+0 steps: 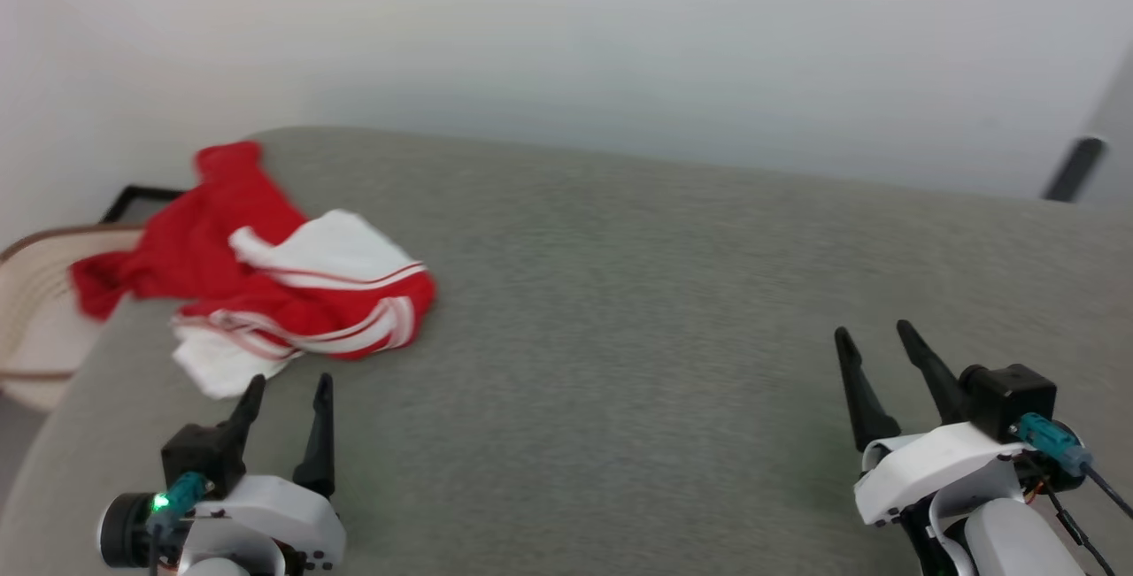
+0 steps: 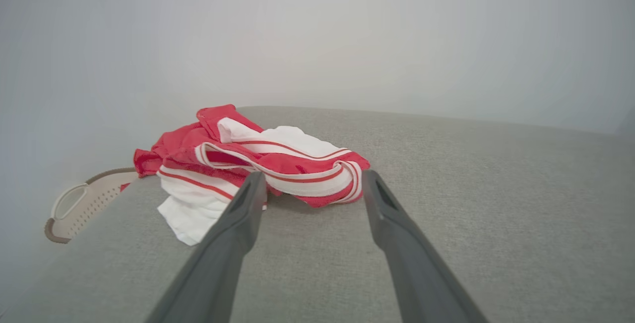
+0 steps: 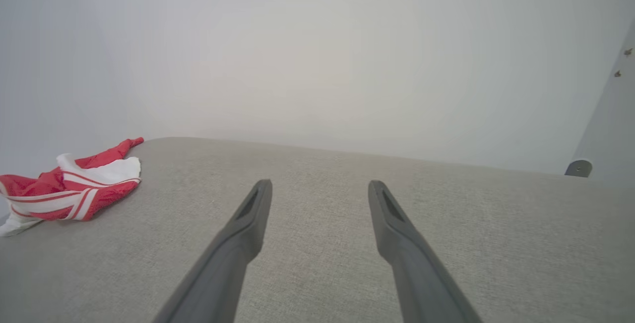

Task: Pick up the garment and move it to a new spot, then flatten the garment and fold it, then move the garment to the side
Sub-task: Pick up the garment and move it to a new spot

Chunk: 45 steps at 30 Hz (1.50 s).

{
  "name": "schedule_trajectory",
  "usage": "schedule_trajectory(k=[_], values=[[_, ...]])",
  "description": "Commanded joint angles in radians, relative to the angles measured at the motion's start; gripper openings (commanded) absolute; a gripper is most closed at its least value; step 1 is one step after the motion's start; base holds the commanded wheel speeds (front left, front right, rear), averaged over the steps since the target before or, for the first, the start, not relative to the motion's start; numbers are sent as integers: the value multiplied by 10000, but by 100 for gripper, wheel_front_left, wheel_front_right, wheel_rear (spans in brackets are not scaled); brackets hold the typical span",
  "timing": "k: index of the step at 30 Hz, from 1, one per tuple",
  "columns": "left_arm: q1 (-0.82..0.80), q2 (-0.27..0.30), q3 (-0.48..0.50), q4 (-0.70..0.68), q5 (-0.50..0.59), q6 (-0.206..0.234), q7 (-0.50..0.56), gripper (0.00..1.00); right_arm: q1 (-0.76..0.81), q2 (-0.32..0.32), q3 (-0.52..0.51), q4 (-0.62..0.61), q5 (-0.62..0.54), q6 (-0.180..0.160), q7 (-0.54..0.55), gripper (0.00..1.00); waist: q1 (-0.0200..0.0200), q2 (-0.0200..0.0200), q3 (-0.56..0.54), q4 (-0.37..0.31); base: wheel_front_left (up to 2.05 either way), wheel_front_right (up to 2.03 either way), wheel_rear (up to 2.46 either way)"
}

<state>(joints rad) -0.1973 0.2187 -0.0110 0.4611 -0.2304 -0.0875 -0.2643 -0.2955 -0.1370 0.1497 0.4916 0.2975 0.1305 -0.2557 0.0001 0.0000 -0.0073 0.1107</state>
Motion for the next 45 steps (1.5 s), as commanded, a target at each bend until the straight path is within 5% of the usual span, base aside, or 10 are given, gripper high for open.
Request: schedule_trajectory(k=[1, 11, 20, 30, 40, 45], values=[[42, -18, 35, 11, 81, 54, 0, 100, 122, -33, 106, -30, 44, 4, -56, 100, -1, 0, -36, 1068, 0, 0, 0], [447, -223, 229, -78, 383, 145, 0, 100, 167, 98, 745, -29, 395, 4, -91, 100, -1, 0, -214, 3767, 0, 0, 0], [1694, -794, 1490, -1604, 181, 756, 0, 100, -1202, 215, 2761, 385, 778, 3, -97, 100, -1, 0, 517, 4366, 0, 0, 0], [2700, -1472, 1754, -2803, 445, 912, 0, 100, -1870, -147, 3939, 622, 1797, 3, -103, 100, -1, 0, 626, 4378, -23, -23, -23], [1545, -1147, 989, -1770, 878, 65, 2, 100, -908, -256, 2867, 27, 1641, 3, -102, 100, -1, 0, 438, 4074, 0, 0, 0], [-50, -341, 769, -752, 825, -226, 45, 100, -626, -222, 2977, -452, 1105, 4, -103, 100, -1, 0, 1030, 2378, 0, 0, 0]])
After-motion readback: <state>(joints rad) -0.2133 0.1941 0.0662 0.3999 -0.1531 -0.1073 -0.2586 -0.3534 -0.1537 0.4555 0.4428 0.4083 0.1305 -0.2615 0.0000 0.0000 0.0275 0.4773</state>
